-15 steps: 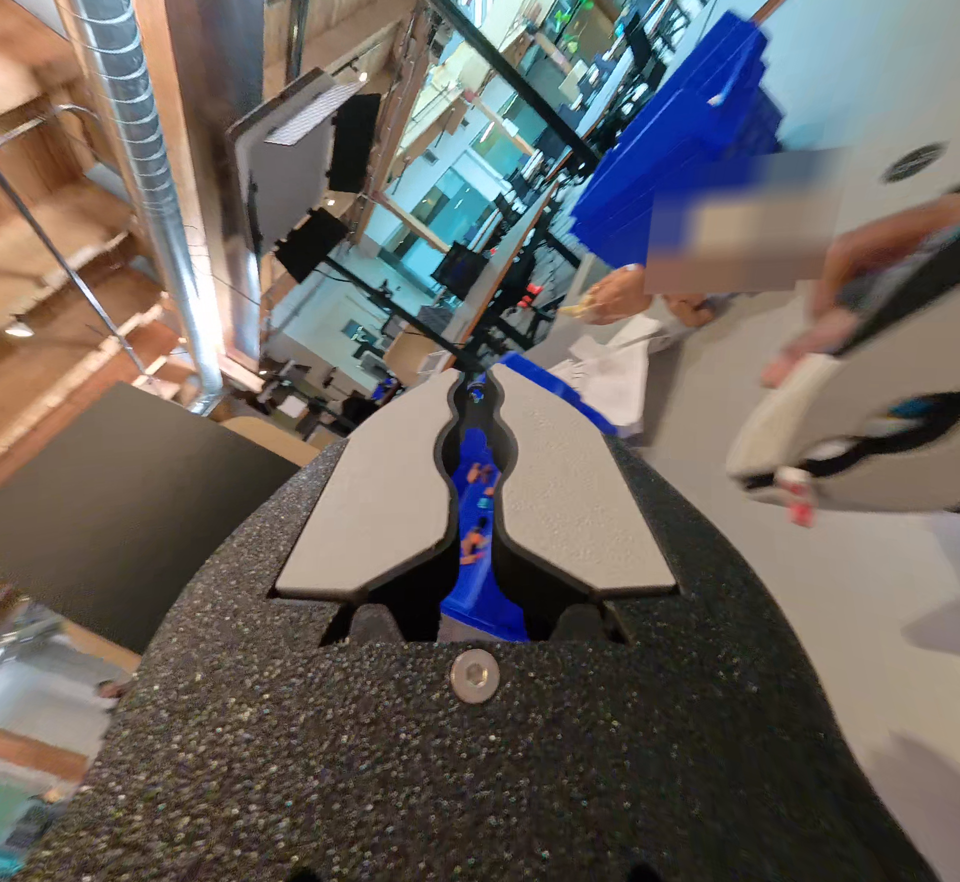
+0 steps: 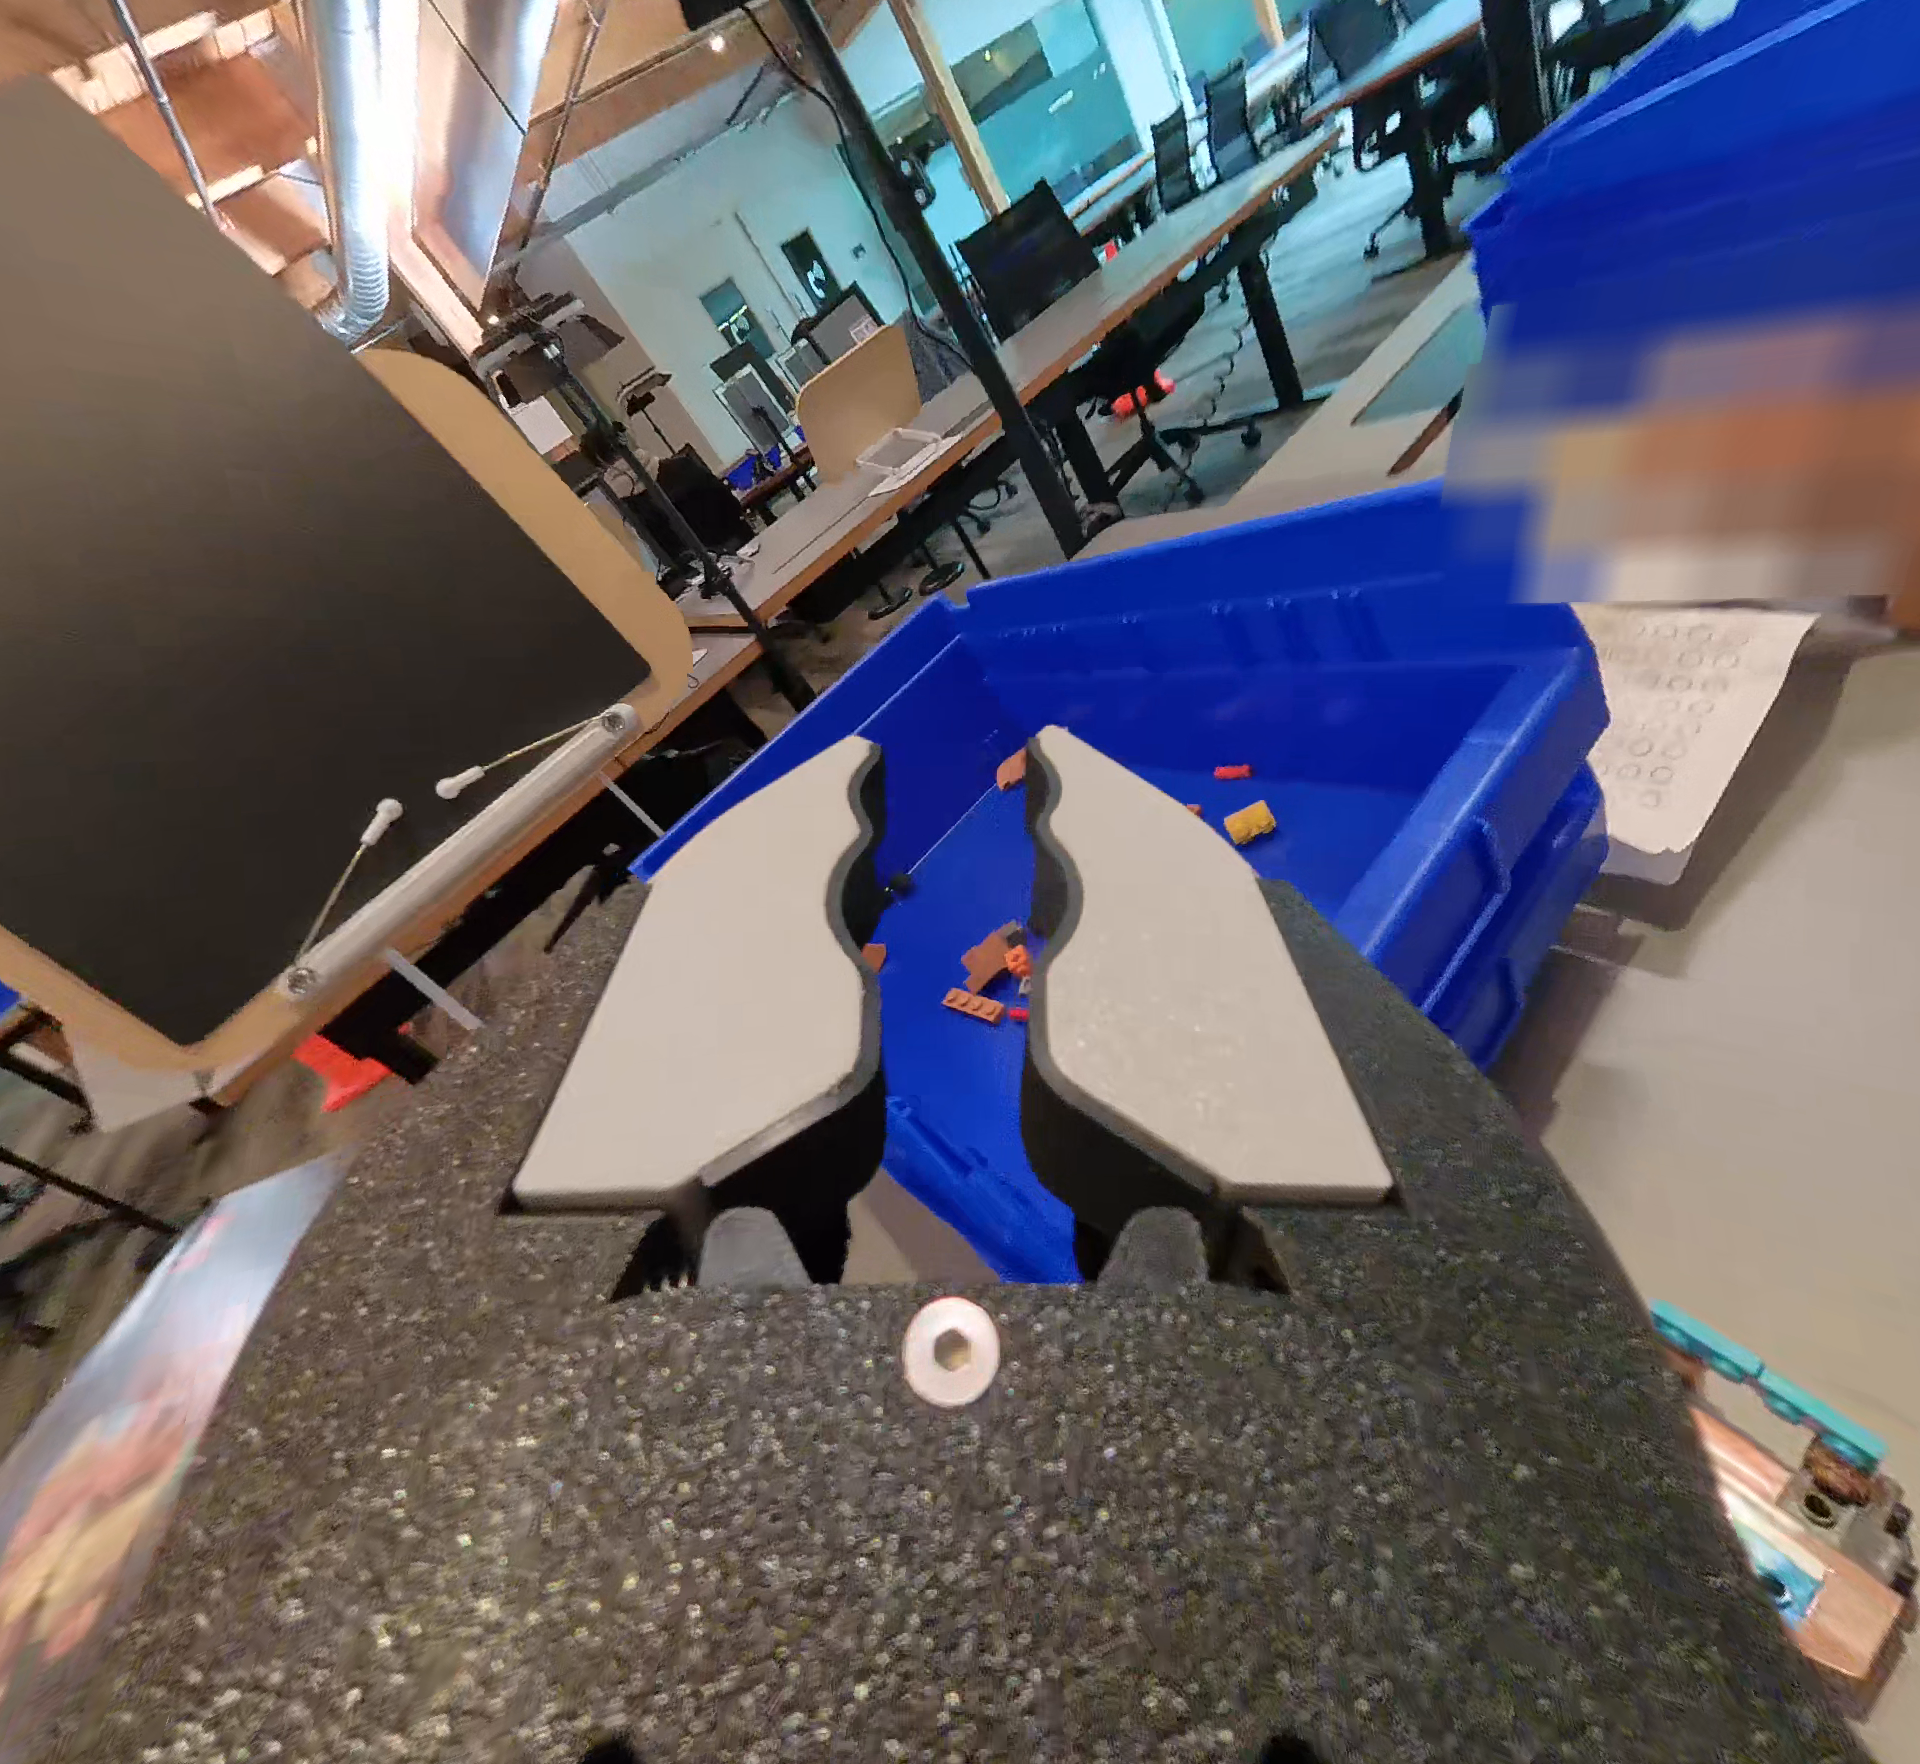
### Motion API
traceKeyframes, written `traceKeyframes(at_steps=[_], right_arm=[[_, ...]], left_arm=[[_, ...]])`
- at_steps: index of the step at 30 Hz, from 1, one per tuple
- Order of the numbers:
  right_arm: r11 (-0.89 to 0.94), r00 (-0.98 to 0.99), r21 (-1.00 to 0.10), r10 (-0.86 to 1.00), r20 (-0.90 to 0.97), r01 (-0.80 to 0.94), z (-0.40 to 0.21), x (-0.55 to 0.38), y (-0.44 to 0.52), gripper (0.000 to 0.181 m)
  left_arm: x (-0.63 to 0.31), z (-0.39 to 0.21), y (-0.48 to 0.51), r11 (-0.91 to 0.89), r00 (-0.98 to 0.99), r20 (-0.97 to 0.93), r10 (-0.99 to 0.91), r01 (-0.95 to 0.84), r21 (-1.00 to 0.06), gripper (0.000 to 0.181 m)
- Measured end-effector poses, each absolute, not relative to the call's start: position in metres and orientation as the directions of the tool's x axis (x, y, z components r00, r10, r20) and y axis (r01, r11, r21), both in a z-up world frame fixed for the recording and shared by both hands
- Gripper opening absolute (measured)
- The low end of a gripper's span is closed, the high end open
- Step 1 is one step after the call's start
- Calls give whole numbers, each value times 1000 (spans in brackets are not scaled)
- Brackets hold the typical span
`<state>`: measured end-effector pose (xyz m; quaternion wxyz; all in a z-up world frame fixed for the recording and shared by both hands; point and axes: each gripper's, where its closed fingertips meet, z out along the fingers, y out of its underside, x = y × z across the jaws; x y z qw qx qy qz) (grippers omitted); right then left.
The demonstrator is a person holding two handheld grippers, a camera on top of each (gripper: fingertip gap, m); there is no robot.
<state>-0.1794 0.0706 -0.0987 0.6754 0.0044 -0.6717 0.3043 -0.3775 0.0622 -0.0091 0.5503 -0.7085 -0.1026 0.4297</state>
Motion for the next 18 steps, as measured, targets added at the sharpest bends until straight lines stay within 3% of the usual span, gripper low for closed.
traceKeyframes(at_steps=[7,12,15,18], right_arm=[[803,-89,-425,429,899,-418,-95,-179,73,4],[710,-156,-569,561,813,-415,-71,-187,81,4],[712,-90,-551,574,814,-436,-38,-195,89,4],[719,-30,-503,559,828,-479,-8,-205,90,3]], left_arm=[[-353,6,50,-162,701,-332,631,-300,-940,33],[-250,-6,86,-32,947,-285,149,-283,-958,33],[-219,2,86,97,963,-269,13,-269,-958,33],[-210,16,78,209,985,-142,-93,-120,-970,33]])
